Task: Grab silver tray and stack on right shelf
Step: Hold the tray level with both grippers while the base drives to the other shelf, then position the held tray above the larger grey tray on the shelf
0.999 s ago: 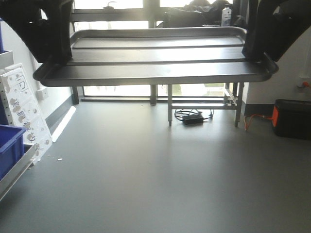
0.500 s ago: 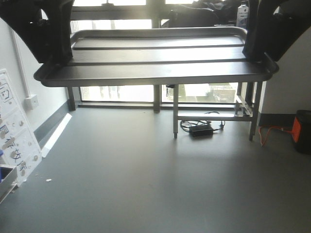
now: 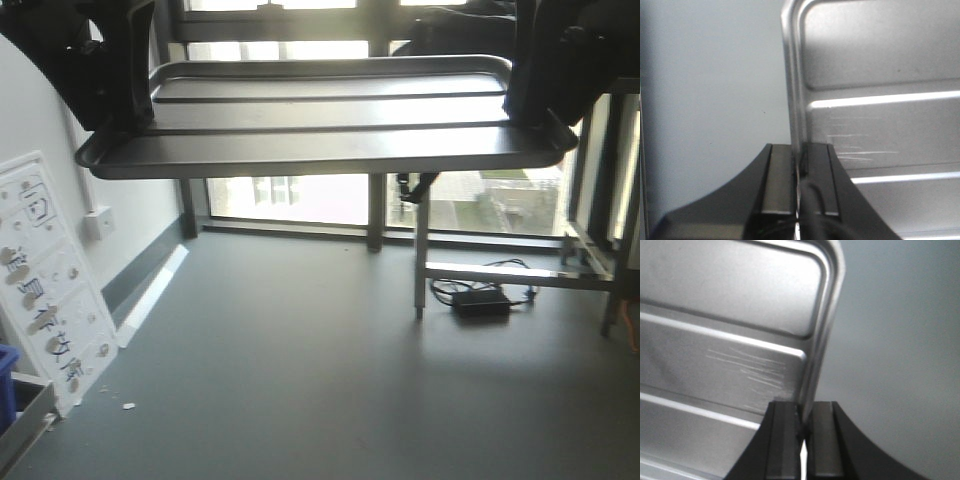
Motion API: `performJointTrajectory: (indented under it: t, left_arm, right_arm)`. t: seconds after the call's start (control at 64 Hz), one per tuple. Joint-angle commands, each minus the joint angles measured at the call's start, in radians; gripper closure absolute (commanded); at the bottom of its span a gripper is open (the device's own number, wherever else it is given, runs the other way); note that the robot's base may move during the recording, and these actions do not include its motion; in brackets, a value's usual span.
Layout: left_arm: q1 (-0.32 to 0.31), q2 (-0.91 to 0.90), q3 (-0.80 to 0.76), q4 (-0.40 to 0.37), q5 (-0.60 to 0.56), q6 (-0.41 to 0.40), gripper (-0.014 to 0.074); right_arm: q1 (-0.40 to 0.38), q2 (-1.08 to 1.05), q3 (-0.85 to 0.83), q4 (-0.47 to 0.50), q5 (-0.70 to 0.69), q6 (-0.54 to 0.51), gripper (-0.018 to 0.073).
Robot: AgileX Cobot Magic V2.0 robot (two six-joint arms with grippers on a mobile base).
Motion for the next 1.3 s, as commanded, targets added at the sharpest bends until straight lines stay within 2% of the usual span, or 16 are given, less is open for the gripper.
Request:
performJointTrajectory:
  t: [0.0, 1.28]
  left_arm:
    - [-0.014, -0.038, -0.029, -0.029, -0.022, 0.036, 0.0689]
    - [-0.016, -0.038, -0.029, -0.035, -0.022, 0.036, 0.0689]
  right_arm:
    - [0.004, -0.032, -0.033, 0.009, -0.093, -0.027, 0.0503]
    - [0.004, -0.032, -0.033, 0.009, -0.092, -0.027, 0.0503]
